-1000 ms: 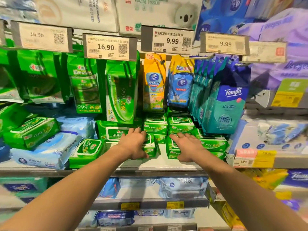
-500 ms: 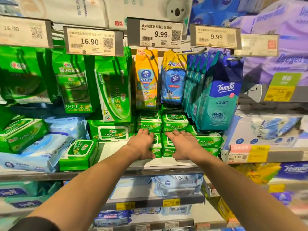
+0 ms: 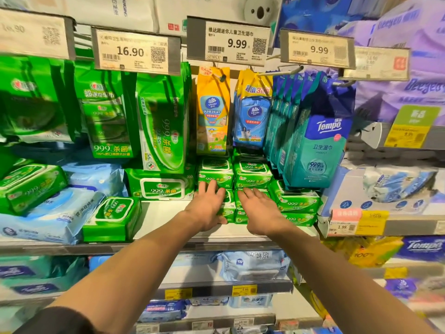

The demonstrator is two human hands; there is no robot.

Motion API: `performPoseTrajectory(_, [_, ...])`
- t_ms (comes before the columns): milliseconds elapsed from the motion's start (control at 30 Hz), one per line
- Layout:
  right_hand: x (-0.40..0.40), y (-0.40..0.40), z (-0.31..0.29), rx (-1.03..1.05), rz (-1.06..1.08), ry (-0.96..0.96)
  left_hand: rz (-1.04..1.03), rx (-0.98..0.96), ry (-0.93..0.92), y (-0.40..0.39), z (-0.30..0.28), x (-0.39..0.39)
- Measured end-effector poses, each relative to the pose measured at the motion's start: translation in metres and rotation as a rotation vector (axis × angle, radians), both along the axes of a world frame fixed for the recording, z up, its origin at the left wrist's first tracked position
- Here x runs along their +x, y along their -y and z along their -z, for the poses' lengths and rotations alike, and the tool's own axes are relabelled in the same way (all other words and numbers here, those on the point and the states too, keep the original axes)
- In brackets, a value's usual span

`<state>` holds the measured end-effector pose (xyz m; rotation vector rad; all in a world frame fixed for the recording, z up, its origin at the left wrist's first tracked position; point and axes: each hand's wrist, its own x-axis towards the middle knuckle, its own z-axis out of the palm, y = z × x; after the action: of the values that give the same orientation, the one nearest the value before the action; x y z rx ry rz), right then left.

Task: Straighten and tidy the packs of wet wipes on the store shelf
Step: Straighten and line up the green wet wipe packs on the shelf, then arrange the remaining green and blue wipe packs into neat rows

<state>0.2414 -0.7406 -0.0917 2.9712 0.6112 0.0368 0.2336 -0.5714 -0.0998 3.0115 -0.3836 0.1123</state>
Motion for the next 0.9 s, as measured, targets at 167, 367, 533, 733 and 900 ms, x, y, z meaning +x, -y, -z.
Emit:
performPoseTrajectory(167, [-0.002,0.003,0.012,-0.004,-0.014,-0.001,0.001,0.035,0.007,0.004,0.002,0.001])
performPoseTrajectory(367, [-0.006,0.004,0.019,0.098,-0.023,0.049,-0.007,0.099,-0.004,0.010,0.003,-0.001])
performPoseTrajectory(533, [-0.008,0.003,0.021,0.114,-0.016,0.088,-0.012,0.118,0.022,0.012,0.006,-0.006])
performPoseTrajectory(733, [-0.005,0.006,0.027,0.074,-0.026,0.141,-0.034,0.048,0.060,-0.003,0.012,-0.026])
performPoseTrajectory(900, [-0.005,0.008,0.029,-0.008,-0.002,0.131,-0.088,-0.010,0.154,-0.066,-0.001,-0.055])
